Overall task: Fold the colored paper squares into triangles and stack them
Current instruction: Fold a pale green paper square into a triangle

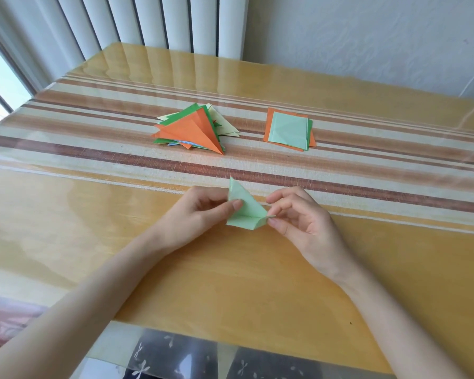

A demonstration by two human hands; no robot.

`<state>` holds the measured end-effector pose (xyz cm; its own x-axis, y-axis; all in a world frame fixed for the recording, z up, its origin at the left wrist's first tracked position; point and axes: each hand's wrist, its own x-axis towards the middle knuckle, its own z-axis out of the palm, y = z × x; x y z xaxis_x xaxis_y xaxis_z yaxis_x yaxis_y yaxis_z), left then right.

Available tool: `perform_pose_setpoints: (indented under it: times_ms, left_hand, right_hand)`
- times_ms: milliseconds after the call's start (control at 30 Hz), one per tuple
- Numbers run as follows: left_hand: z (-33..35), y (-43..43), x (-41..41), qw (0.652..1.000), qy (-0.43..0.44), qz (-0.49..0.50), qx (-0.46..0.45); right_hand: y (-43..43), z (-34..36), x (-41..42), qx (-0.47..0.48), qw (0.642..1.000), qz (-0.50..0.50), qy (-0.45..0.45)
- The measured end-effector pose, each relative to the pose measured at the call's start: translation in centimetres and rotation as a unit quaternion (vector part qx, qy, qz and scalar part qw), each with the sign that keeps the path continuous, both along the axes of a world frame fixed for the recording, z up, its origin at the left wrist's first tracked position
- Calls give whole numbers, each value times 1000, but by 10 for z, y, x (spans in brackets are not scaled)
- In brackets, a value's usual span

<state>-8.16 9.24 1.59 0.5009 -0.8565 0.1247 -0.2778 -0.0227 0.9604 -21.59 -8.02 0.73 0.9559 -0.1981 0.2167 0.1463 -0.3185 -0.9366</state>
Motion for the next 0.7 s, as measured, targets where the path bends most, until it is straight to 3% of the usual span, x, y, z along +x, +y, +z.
perform_pose_setpoints:
  times_ms: [167, 333, 400, 600, 700]
  left_hand:
    - [-2, -15, -5, 993, 86, 71, -35]
    - [0, -22, -14, 984, 146, 71, -66]
    - [0, -21, -14, 981, 165, 71, -69]
    - [-1, -20, -13, 982, 173, 54, -59]
    - [0, -19, -14, 982, 175, 42, -56]
  right_hand:
    - [4, 2, 0, 13, 1000, 0, -7]
    - [13, 3, 5, 26, 998, -50, -40]
    - [16, 4, 5, 76, 995, -53, -44]
    - [12, 14, 2, 140, 985, -82, 52]
    - [9, 16, 1, 196, 976, -72, 57]
